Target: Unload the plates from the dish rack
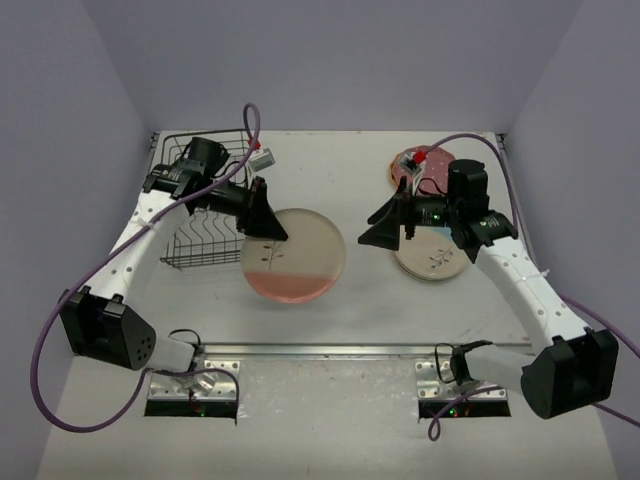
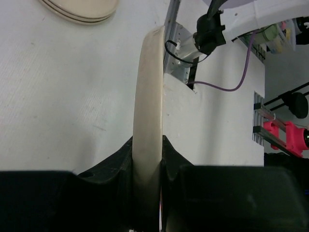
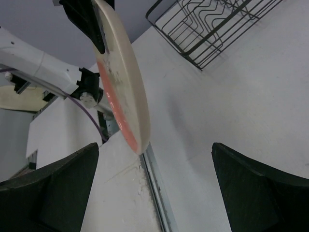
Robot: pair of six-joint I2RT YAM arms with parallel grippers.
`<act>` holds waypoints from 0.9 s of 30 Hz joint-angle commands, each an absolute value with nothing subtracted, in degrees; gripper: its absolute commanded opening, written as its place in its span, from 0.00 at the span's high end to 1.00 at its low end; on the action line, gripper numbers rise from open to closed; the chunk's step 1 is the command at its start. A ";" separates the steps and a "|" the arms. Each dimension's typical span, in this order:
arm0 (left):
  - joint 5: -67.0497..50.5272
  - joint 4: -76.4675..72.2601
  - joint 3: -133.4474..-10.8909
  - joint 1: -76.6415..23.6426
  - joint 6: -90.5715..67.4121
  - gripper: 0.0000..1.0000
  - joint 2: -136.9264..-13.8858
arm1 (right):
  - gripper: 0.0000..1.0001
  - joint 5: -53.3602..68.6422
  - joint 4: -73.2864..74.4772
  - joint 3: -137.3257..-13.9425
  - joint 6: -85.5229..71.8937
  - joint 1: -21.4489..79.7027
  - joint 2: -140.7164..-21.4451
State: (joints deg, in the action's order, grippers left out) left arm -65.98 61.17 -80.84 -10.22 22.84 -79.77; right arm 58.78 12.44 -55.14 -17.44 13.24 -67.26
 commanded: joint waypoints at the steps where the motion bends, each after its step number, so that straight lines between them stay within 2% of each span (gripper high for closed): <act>1: -75.36 51.27 -81.30 -12.10 18.62 1.00 -77.98 | 0.01 61.26 7.50 -57.06 -21.69 17.25 -70.76; 6: -74.10 51.24 -80.68 -13.80 19.34 1.00 -79.54 | 0.02 61.52 6.68 -57.74 -22.94 22.07 -73.92; 9: -75.03 51.24 -80.84 -14.12 19.42 1.00 -80.14 | 0.07 59.33 6.80 -58.58 -22.59 24.76 -76.02; 11: -75.06 51.24 -81.10 -14.39 19.34 1.00 -80.32 | 0.21 58.76 5.57 -59.02 -23.39 25.67 -77.47; 12: -74.85 51.24 -81.12 -14.41 19.28 1.00 -80.33 | 0.32 58.98 5.08 -59.17 -24.26 25.75 -77.97; 14: -73.65 51.20 -81.08 -14.41 19.25 1.00 -80.21 | 0.59 59.62 4.52 -59.61 -25.05 25.80 -78.73; 16: -72.35 50.66 -80.87 -14.41 18.54 1.00 -79.94 | 0.93 59.56 4.57 -59.78 -25.99 25.68 -78.80; 17: -70.95 50.07 -80.74 -14.41 17.41 0.98 -79.78 | 1.00 59.45 4.57 -59.50 -26.34 25.28 -78.71; 18: -69.04 49.33 -80.65 -14.39 16.29 0.89 -79.57 | 1.00 59.66 4.55 -59.05 -26.83 24.60 -78.53; 21: -62.99 46.74 -80.53 -14.33 12.81 0.40 -79.06 | 1.00 61.26 4.48 -57.24 -28.65 21.51 -77.55; 23: -56.31 45.59 -80.57 -14.13 10.06 0.20 -78.60 | 1.00 62.76 4.50 -55.81 -29.69 18.28 -76.26; 24: -54.05 44.86 -80.83 -13.99 9.39 0.05 -78.37 | 1.00 63.67 4.64 -54.43 -30.55 14.63 -75.65; 26: -50.90 44.42 -81.12 -13.62 7.94 0.02 -78.22 | 1.00 65.71 5.44 -53.18 -30.92 10.73 -74.62; 27: -48.66 43.83 -81.35 -12.79 7.38 0.01 -77.94 | 1.00 66.66 6.20 -51.39 -30.83 5.54 -73.23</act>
State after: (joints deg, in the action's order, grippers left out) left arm -57.01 48.39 -79.88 -13.88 11.23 -80.76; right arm 61.68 7.96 -53.55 -27.14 16.05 -78.50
